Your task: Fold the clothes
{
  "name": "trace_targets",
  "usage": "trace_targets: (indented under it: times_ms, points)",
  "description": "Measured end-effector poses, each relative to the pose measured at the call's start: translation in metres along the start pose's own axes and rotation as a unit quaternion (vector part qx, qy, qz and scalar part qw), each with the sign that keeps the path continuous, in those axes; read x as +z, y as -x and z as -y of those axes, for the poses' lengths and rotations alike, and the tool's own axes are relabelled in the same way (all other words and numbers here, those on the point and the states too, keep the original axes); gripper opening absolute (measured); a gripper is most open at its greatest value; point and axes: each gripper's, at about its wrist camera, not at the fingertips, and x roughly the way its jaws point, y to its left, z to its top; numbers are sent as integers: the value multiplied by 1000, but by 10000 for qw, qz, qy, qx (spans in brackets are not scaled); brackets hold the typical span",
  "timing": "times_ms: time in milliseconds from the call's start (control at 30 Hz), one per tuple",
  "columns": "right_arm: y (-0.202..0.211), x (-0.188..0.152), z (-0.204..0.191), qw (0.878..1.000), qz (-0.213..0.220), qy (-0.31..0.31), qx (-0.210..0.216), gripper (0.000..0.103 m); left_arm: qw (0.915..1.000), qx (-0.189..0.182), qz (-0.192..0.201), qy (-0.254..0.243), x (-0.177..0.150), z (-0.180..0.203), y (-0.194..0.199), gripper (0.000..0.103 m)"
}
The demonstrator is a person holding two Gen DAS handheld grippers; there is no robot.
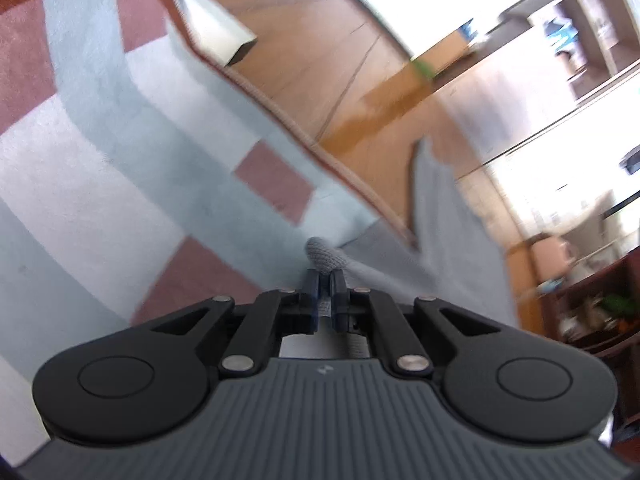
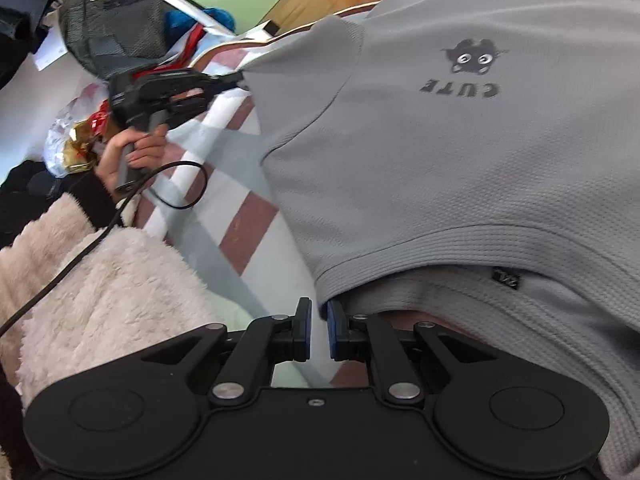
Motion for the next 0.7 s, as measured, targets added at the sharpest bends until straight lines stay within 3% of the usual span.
trace_targets:
  times_ms: [167, 200, 233, 300, 367, 433, 500, 633, 700]
  points:
    - [18, 5, -26, 9981, 102, 593, 92, 14, 9992, -214, 44, 330, -7, 5, 2, 8]
    - [24, 6, -34, 9967, 216, 772, 118, 14, 9994, -274, -74, 196, -10, 12, 0, 20]
    - [28, 8, -41, 9950, 316, 936, 114, 20, 9992, -332, -197, 47, -12, 19, -2, 27]
    - [23, 17, -46, 9927, 373, 1116, -246, 32, 9984, -327, -418, -170, -17, 32, -9, 54]
    - [8, 25, -44, 9887, 359, 1269, -714, 32, 9975, -183, -609, -294, -22, 43, -18, 61]
    - [-8, 32, -39, 9836, 305, 1391, -1111, 32, 9965, 69, -825, -92, -22, 42, -34, 64]
    - [-20, 36, -35, 9828, 254, 1397, -1179, 32, 9947, 426, -931, -53, -22, 41, -47, 65]
    - [-28, 30, -30, 9841, 200, 1390, -1088, 33, 9964, 736, -391, -145, -10, 42, -63, 74]
    - [-26, 26, -30, 9840, 247, 1414, -1053, 33, 9969, 733, -278, -55, 1, 42, -74, 72]
